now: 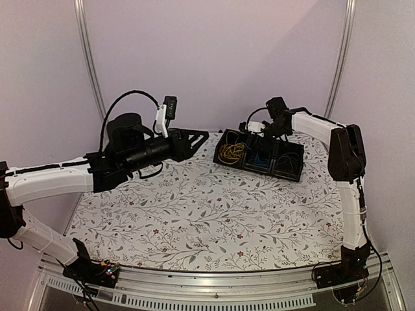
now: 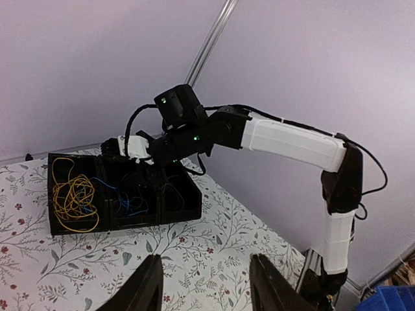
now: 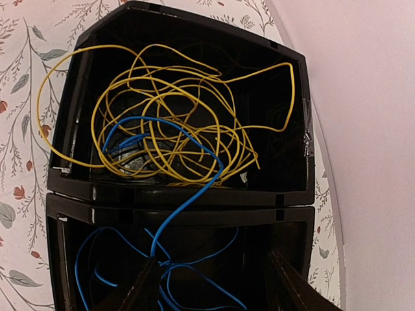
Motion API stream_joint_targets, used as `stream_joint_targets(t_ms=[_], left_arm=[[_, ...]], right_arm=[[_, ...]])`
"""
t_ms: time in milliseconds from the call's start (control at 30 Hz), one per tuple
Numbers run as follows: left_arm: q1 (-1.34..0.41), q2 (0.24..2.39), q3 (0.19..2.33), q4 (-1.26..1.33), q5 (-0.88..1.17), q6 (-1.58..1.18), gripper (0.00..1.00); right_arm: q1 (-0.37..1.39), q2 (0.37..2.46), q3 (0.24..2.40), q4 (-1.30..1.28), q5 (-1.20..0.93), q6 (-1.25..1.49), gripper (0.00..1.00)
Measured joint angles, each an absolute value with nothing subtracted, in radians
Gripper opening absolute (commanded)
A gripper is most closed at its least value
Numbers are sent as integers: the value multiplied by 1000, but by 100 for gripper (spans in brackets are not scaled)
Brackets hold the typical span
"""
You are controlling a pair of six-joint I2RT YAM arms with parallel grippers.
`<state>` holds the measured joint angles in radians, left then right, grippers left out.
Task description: Untangle the cables
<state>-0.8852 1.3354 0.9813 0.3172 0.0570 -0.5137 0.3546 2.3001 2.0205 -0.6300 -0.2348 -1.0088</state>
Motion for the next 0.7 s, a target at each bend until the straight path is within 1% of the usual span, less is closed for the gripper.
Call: stream_joint_targets(t_ms=[133,533,700], left_arm=[[-885,1335,981,318,55,-519,48],[-879,1336,981,318,52,-533,48],[-877,1341,981,319,52,-543,48]], right_arm=[[355,2301,2022,-636,-244,-1006,60],[368,2268,2001,-688,-295,-1010,60],[373,2271,2003,-709,-294,-1009,57]])
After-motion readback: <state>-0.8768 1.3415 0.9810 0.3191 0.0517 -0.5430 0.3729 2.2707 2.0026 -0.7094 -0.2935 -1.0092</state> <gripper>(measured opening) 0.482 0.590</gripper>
